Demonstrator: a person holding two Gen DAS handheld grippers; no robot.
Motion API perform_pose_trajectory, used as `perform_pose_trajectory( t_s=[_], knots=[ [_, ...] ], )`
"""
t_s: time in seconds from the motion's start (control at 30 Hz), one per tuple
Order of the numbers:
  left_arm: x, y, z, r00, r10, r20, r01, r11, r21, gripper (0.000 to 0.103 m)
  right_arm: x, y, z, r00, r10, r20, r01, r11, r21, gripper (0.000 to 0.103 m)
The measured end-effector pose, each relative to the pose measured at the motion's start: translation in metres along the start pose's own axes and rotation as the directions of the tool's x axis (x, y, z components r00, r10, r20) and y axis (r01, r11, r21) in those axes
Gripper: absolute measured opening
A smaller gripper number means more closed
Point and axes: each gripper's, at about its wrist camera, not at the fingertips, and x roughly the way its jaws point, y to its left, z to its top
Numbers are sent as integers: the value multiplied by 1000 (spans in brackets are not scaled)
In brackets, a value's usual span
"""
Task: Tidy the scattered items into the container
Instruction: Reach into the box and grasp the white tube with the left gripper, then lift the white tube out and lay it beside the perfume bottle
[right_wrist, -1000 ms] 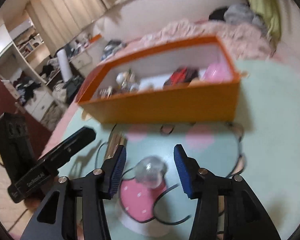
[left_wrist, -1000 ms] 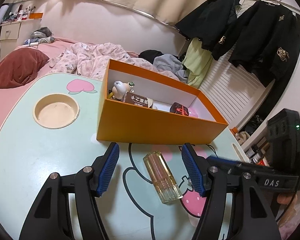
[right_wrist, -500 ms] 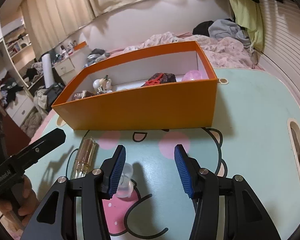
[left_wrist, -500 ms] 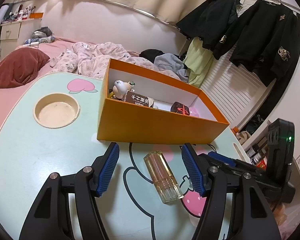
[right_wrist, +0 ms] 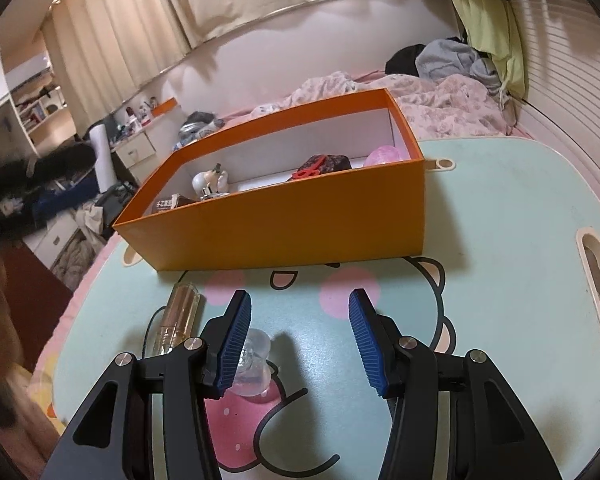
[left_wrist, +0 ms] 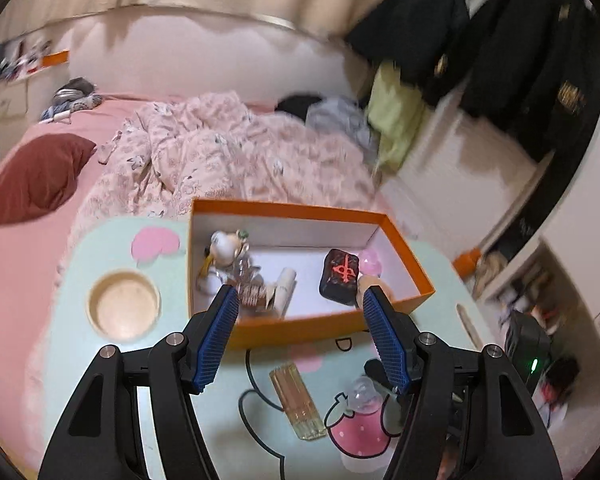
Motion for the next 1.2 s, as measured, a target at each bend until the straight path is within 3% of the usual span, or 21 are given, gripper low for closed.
perform_pose_trajectory(
  t_s=[0.07,0.17,0.23,0.3,0.37,0.43,0.6,0.67,0.7,0.9,1.0,1.2],
  knots=[
    [23,-9,26,989,30,-146,-22,998,56,64,0,0,0,1000,9,1,-9,1000,4,52],
    [63,-22,45,957,126,-261,-86,983,160,59,-1,-2,0,1000,18,2,-18,1000,8,54],
    [87,-27,46,934,169,-315,-106,972,209,47,-2,-2,0,1000,22,4,-22,1000,9,54],
    [116,-28,46,896,205,-394,-117,965,236,37,-2,-3,-1,1000,28,2,-28,1000,9,55],
    [135,-27,41,870,252,-425,-146,953,266,36,-3,-3,-1,1000,31,3,-32,999,10,55],
    [147,-28,37,854,289,-432,-170,941,292,36,-4,-4,-2,999,38,4,-38,999,10,55],
    [166,-22,26,821,246,-516,-122,957,264,34,-3,-5,-1,999,48,2,-48,999,15,56],
    [169,-18,27,818,222,-530,-106,965,240,32,-3,-5,-1,999,50,0,-49,999,16,57],
    [170,-17,27,817,234,-527,-114,961,251,22,-3,-5,0,999,48,-1,-48,999,13,57],
    [166,-11,28,836,239,-494,-129,960,247,19,-1,-4,0,999,53,-6,-52,998,16,57],
    [155,-10,36,859,218,-463,-122,966,228,19,0,-5,0,999,52,-7,-51,999,17,57],
    [96,-20,65,930,91,-356,-25,982,187,19,0,-6,0,999,51,-8,-51,999,19,57]
  ],
)
